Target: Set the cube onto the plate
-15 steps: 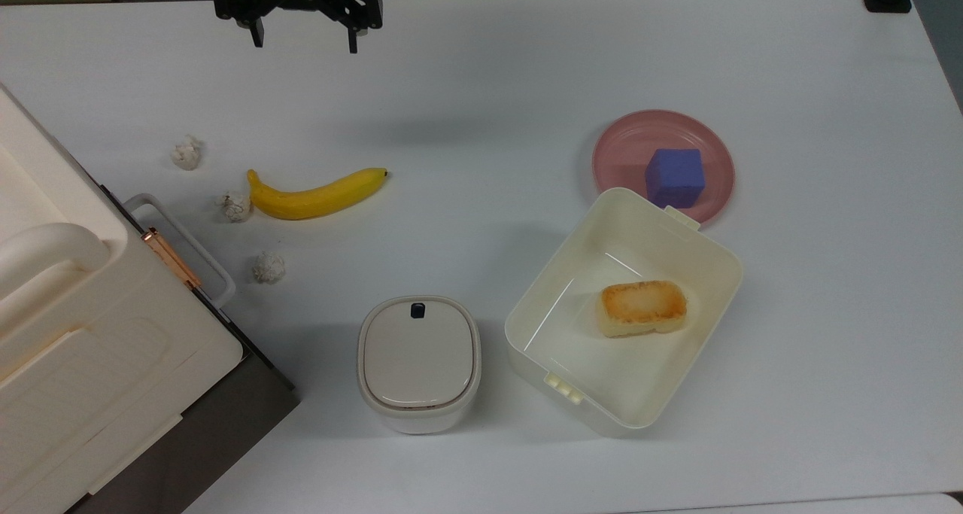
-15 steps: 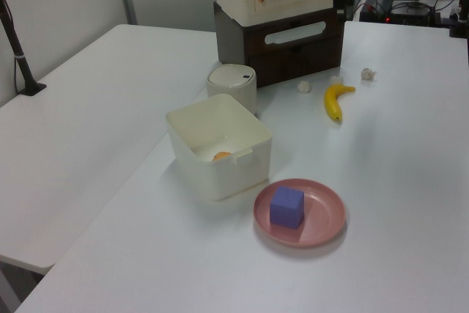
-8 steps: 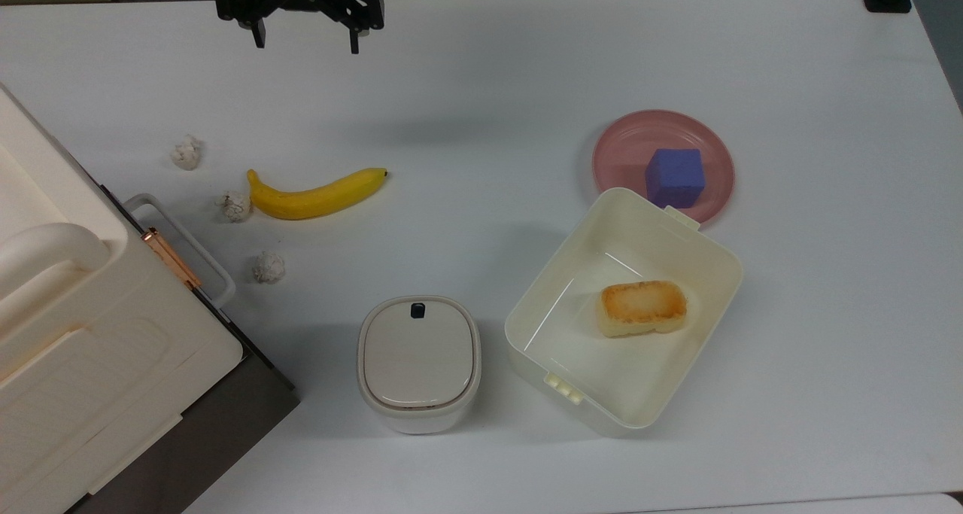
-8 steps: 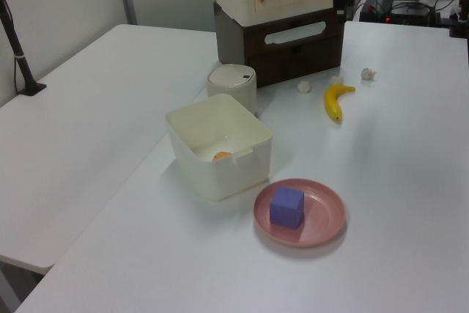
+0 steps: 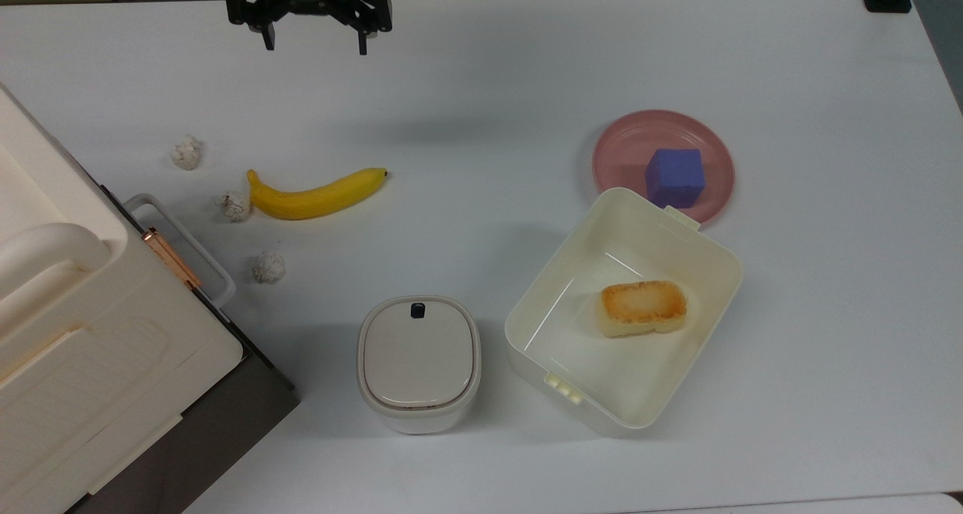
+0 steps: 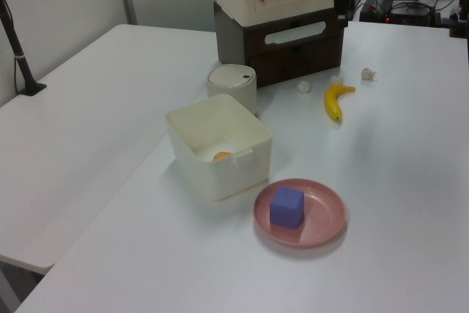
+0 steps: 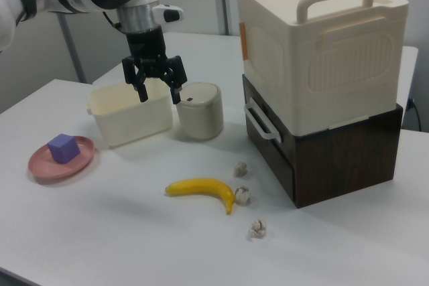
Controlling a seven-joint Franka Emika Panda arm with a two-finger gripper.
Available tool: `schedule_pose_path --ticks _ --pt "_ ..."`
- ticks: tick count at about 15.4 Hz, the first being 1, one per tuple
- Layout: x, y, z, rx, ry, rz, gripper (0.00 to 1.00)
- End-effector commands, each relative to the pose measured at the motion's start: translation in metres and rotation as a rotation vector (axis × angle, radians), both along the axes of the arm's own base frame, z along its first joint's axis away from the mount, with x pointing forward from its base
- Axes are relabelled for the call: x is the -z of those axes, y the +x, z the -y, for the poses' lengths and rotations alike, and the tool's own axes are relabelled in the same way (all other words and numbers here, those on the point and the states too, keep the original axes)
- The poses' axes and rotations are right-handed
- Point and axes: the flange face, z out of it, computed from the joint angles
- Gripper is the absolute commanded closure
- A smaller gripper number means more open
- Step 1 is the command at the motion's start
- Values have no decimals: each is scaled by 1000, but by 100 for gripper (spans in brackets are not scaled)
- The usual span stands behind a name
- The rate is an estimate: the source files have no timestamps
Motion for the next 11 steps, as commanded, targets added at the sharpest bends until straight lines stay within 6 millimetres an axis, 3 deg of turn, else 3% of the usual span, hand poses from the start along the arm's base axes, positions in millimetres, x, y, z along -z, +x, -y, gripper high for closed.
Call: schedule_pose_path --ticks 1,11 --pt "2 -5 -6 -1 2 -9 0" --pt "4 -5 -10 42 17 -5 0"
